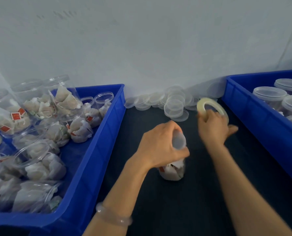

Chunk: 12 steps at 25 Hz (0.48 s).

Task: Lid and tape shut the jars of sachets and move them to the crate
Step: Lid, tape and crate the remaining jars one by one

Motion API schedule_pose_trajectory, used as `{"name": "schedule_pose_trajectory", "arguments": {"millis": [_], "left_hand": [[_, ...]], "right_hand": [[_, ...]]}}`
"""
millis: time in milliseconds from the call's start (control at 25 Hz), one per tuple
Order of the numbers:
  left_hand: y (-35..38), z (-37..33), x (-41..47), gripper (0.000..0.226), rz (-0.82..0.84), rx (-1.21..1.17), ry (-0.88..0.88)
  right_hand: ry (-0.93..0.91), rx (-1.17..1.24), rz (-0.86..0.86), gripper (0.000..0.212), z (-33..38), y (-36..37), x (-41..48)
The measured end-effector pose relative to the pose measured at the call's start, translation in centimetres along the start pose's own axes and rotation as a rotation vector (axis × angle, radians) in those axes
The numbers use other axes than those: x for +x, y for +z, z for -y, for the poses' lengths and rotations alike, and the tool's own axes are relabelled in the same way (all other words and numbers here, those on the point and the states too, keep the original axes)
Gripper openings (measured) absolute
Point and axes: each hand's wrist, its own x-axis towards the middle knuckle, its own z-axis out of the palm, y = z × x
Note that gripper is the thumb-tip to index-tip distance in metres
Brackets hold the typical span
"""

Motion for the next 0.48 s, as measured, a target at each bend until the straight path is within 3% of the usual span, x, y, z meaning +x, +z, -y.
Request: {"name": "schedule_pose_trajectory", "arguments": {"millis": [120, 360, 480], "left_hand": [[-0.4, 0.5, 1.0, 0.046, -0.018, 0.06, -0.059], [0.8, 0.2, 1.2, 0.036, -0.124, 0.062, -0.082], [1.2, 0.6, 1.2, 0.019, -0.206, -0.107, -0.129]], "right_hand": [[-0.288, -0.037, 0.04, 0.042, -0.4, -0.7, 0.1], [-0.416, -0.207, 0.324, 0.033, -4.0, 1.5, -5.5], [-0.437, -0.013, 0.394, 0.028, -4.1, 1.7, -6.6]]}}
